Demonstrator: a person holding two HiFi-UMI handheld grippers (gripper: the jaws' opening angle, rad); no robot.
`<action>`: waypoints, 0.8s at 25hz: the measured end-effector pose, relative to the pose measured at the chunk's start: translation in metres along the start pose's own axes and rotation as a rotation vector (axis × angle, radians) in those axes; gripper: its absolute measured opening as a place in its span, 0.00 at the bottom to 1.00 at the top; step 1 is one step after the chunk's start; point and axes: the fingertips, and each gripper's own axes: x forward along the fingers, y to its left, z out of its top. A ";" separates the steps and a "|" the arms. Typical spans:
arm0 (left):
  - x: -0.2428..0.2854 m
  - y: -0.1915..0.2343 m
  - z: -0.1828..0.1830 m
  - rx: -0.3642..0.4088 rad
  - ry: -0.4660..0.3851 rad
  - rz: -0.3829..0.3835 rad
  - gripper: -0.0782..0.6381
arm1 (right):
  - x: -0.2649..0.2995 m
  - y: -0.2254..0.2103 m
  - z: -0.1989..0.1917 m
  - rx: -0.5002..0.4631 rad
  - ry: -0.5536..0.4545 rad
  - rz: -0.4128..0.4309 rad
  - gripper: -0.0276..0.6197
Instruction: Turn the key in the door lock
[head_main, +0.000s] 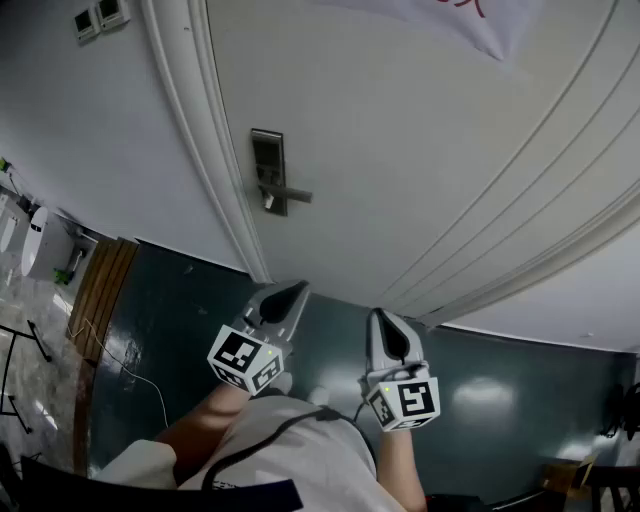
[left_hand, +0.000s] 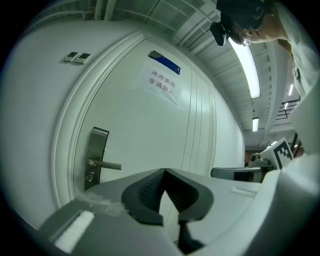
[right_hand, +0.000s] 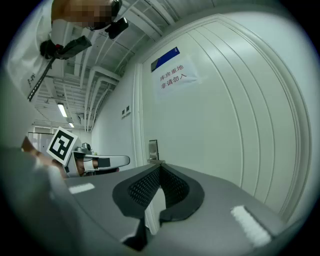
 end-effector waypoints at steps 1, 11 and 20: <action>0.000 -0.001 -0.001 0.000 0.000 0.002 0.12 | -0.001 -0.001 -0.001 -0.001 0.002 0.002 0.05; 0.003 -0.010 -0.010 0.013 0.005 0.041 0.12 | -0.012 -0.013 -0.010 0.040 0.017 0.069 0.06; -0.003 -0.012 -0.026 0.019 0.034 0.129 0.12 | -0.022 -0.028 -0.024 0.064 0.044 0.114 0.06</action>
